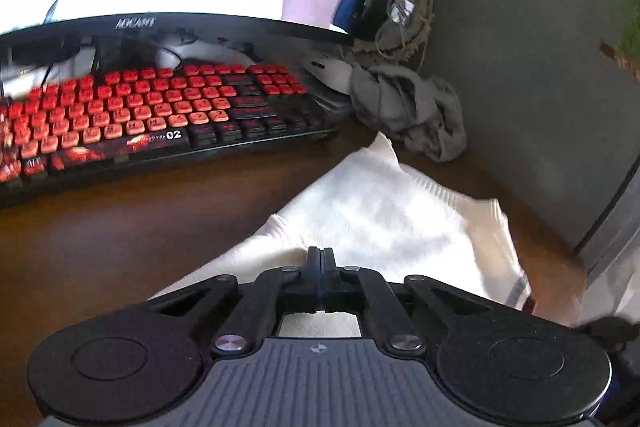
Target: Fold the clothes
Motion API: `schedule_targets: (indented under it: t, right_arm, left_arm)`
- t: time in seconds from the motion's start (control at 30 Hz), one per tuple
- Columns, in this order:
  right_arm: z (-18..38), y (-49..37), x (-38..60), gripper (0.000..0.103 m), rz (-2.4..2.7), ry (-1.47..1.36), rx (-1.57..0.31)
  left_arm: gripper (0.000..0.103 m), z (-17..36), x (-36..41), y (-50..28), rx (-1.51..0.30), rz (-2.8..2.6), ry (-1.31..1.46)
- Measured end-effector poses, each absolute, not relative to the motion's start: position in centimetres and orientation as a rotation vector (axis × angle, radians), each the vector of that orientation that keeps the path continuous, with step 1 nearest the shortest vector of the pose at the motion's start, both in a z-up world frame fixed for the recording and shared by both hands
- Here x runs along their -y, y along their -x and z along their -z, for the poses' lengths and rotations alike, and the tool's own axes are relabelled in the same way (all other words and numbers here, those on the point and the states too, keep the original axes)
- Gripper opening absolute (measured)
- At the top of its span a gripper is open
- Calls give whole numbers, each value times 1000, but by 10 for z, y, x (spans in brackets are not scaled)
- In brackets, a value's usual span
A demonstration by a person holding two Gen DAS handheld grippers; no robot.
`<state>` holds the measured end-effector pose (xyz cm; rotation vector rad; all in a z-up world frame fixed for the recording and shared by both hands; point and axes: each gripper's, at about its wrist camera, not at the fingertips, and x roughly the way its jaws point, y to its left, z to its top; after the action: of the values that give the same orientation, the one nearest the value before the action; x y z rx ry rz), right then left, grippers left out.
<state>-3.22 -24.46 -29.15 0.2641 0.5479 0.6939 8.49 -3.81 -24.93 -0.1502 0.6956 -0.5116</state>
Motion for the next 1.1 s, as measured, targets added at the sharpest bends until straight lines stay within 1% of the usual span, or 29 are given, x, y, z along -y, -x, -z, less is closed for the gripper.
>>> schedule_targets:
  t: [0.1, 0.13, 0.2, 0.33, 0.47, 0.7, 0.83, 0.9, 1.03, 1.1]
  right_arm:
    - [291, 31, 249, 22, -701, -286, -556]
    - [289, 31, 250, 22, -701, -290, -561]
    - [288, 34, 251, 22, -693, -295, -555]
    - [282, 35, 249, 23, -659, -292, -496]
    - [284, 30, 240, 22, -634, -261, -520]
    - [288, 37, 241, 22, -630, -237, -558]
    - [286, 50, 244, 22, -629, -223, -556]
    - [281, 57, 245, 22, -622, -206, -553]
    - [268, 64, 243, 23, -601, -162, -521]
    - [263, 62, 239, 23, -603, -165, -502]
  left_arm:
    - [2, 244, 32, -89, -677, 504, 216]
    - [4, 239, 28, -87, -665, 511, 250]
    - [4, 226, 24, -80, -646, 536, 268]
    - [4, 212, 20, -62, -645, 543, 236]
    - [4, 229, 29, -51, -684, 477, 107]
    - [4, 242, 27, -54, -618, 409, 50]
    - [3, 244, 20, -72, -639, 396, 137]
    - [3, 237, 19, -75, -620, 388, 159]
    - [4, 216, 14, -63, -563, 410, 192]
    - [4, 211, 13, -53, -571, 443, 206]
